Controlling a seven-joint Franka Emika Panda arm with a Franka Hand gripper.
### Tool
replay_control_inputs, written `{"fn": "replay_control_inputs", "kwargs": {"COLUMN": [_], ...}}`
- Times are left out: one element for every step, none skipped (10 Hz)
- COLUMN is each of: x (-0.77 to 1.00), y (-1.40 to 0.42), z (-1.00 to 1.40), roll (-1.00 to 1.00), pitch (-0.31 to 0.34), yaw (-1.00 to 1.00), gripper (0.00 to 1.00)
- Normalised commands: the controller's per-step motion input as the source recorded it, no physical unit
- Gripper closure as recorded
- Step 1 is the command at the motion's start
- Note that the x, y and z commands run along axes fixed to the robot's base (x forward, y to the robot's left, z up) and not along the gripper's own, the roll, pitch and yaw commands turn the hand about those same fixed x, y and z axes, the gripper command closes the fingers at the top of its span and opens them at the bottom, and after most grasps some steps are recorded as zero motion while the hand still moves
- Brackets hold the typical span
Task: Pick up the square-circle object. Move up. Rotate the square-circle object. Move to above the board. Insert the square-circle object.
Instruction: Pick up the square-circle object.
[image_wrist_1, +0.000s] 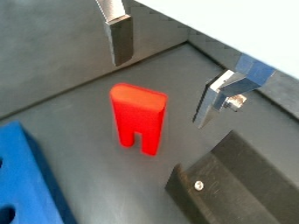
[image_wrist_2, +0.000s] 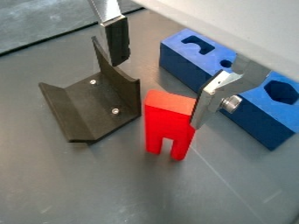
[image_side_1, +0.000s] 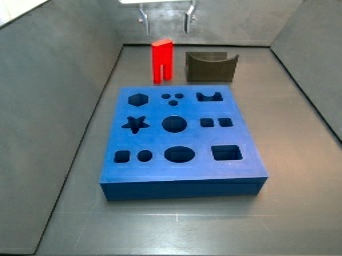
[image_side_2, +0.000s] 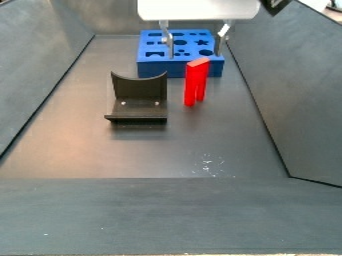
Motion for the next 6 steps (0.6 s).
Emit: {"fn": "replay_control_inputs", "kwargs": {"x": [0.00, 0.06, 0.11, 0.08, 0.07, -0.01], "y": [0.00, -0.09, -0.15, -0.13, -0.17, 0.00], "z": [-0.02, -0.41, -0.62, -0.60, -0.43, -0.07], "roll": [0.00, 0.00, -0.02, -0.03, -0.01, 0.00], "pitch": [0.000, -0.010, -0.030, -0.053, -0.074, -0.056], "yaw": [0.00, 0.44, 0.87, 0.89, 0.76, 0.17], "gripper": [0.00, 0.00, 0.00, 0.00, 0.00, 0.00]}}
